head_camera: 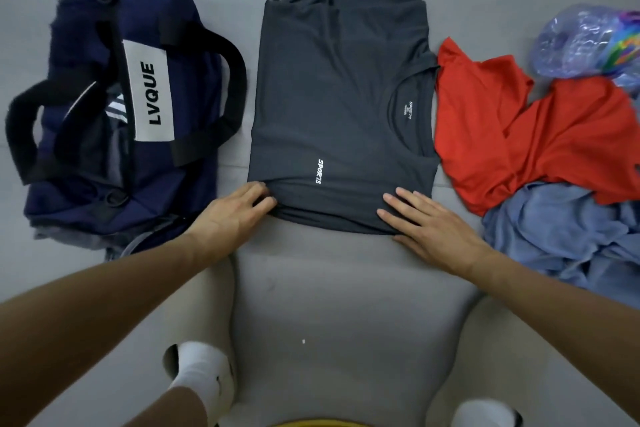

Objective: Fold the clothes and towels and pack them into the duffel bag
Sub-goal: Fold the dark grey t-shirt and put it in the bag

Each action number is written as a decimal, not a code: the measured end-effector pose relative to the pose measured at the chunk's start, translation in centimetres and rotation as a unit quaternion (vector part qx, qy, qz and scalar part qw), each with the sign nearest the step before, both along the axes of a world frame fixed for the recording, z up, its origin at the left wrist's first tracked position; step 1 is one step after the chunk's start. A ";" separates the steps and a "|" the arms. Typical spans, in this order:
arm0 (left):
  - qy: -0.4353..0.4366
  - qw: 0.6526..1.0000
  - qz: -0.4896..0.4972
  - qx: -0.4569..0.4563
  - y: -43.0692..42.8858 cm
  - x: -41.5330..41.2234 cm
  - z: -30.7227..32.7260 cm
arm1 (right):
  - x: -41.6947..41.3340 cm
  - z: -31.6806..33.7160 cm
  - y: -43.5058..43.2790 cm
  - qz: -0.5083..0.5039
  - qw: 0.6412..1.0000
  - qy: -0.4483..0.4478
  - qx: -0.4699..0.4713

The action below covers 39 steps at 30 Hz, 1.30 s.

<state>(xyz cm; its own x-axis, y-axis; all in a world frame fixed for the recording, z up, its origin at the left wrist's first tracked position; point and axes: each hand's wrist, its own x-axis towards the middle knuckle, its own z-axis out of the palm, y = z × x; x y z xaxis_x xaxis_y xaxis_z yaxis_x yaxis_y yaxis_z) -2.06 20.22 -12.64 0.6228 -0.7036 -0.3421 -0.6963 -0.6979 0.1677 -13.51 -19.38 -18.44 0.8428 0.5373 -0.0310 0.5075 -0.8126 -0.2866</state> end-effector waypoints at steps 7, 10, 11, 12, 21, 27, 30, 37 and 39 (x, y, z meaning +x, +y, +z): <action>0.033 0.996 0.082 -0.026 -0.7 -0.7 1.0 | 1.3 1.7 0.7 -0.050 0.998 -0.006 0.028; 0.049 0.988 0.138 -0.057 -1.3 -1.1 1.8 | 1.3 3.2 1.6 -0.186 0.976 0.054 0.100; 0.049 0.984 0.155 -0.070 -1.5 -1.3 2.1 | 1.1 3.6 1.8 -0.200 0.972 0.067 0.107; 0.050 0.983 0.159 -0.079 -1.6 -1.4 2.4 | 0.6 3.7 1.8 -0.196 0.972 0.076 0.102; 0.101 0.985 0.106 -0.091 -0.2 -2.1 2.9 | -1.0 4.3 0.7 -0.149 0.983 0.107 -0.019; 0.042 0.981 0.124 -0.143 -0.2 -1.0 3.5 | 2.0 6.0 2.0 -0.181 0.980 0.059 0.051; 0.026 0.964 0.189 -0.183 -0.2 0.1 3.7 | 3.0 6.9 2.3 -0.177 0.980 0.057 0.066; -0.009 0.957 0.242 -0.158 -0.7 3.0 4.3 | 4.7 7.8 1.1 -0.108 0.993 0.011 0.046; -0.034 0.960 0.238 -0.145 -1.1 4.2 5.4 | 5.9 9.0 0.4 -0.132 0.987 -0.001 0.088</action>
<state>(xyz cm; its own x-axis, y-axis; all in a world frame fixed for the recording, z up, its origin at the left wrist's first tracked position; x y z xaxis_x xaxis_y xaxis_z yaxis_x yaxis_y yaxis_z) 2.11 19.10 -7.24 0.9109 -0.3943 -0.1220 -0.3271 -0.8699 0.3691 -7.58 -18.94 -9.48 0.9541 0.2962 0.0444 0.2854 -0.8540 -0.4350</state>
